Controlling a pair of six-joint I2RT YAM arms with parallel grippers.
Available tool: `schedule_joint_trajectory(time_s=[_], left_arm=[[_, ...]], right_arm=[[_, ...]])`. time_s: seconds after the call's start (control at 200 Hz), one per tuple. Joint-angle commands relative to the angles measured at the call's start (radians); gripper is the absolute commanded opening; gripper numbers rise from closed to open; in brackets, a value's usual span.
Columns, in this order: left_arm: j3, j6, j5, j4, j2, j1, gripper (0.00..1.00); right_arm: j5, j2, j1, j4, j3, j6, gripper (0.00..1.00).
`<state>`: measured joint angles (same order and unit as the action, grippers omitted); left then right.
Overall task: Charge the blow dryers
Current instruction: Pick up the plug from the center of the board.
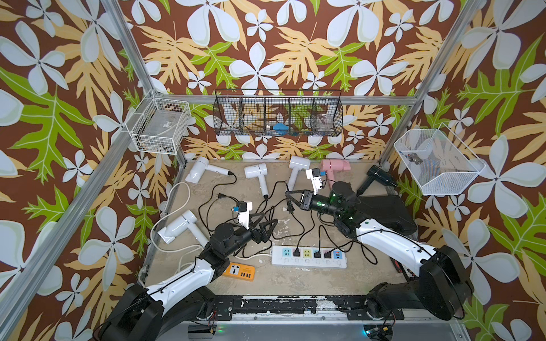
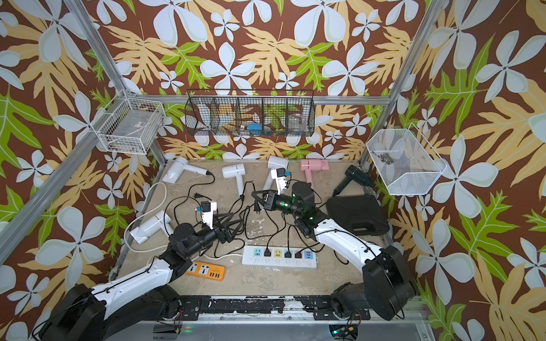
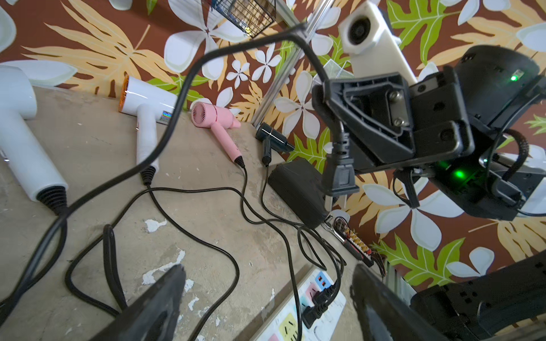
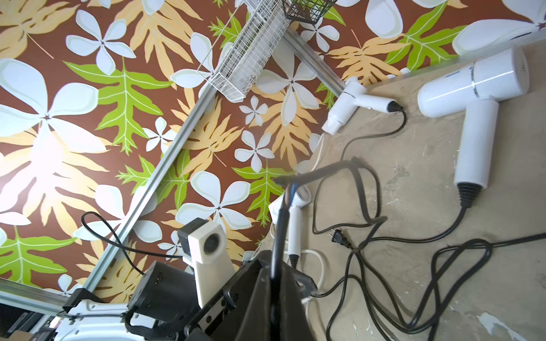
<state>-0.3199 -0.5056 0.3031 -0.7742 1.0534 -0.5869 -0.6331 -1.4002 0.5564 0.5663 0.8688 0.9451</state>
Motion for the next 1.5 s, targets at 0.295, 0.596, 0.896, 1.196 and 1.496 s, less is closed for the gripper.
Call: schedule_joint_trajectory(time_s=[0.295, 0.596, 0.896, 1.196, 1.496], left_arm=[[-0.044, 0.066, -0.074, 0.061, 0.05, -0.03, 0.73], [-0.062, 0.101, -0.12, 0.091, 0.065, -0.061, 0.75], [-0.082, 0.146, -0.199, 0.139, 0.064, -0.106, 0.78], [-0.082, 0.151, -0.231, 0.151, 0.058, -0.111, 0.72], [-0.082, 0.153, -0.23, 0.15, 0.056, -0.111, 0.5]], right_arm=[[0.0, -0.022, 0.066, 0.156, -0.032, 0.11, 0.0], [0.152, 0.002, 0.095, 0.104, -0.063, 0.088, 0.0], [0.19, -0.002, 0.101, 0.101, -0.062, 0.091, 0.0], [0.202, -0.01, 0.135, 0.126, -0.101, 0.106, 0.0], [0.225, -0.008, 0.152, 0.131, -0.128, 0.119, 0.0]])
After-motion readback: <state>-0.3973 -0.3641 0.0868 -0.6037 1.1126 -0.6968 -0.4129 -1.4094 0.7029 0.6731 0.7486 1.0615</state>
